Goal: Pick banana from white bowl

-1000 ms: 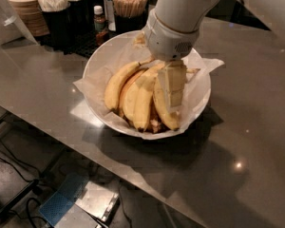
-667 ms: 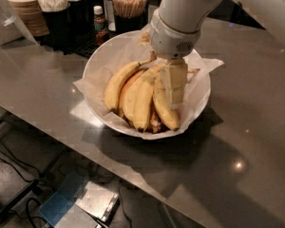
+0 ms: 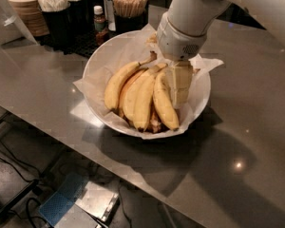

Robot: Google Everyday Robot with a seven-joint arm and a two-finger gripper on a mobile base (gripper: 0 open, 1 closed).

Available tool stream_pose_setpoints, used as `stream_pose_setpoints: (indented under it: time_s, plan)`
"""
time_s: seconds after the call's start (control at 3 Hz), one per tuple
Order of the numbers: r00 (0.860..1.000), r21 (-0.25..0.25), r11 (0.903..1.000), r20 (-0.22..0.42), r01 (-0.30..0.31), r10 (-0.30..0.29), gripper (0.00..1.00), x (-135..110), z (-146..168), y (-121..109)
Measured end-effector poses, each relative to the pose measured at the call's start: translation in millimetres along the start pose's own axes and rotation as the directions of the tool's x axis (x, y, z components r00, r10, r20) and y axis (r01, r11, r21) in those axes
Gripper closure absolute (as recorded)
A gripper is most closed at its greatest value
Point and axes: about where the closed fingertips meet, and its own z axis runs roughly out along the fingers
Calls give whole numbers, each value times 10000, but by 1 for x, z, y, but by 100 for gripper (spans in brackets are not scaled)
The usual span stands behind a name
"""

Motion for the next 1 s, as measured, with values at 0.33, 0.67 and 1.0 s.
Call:
stream_pose_setpoints:
  time_s: [0.33, 0.67, 1.0]
  plan:
    - [9992, -62, 9993, 186, -355, 356, 0, -2, 3, 3]
    - [9970, -165, 9977, 394, -658, 664, 19, -6, 6, 7]
    - [9970, -165, 9977, 394, -658, 664, 41, -6, 6, 7]
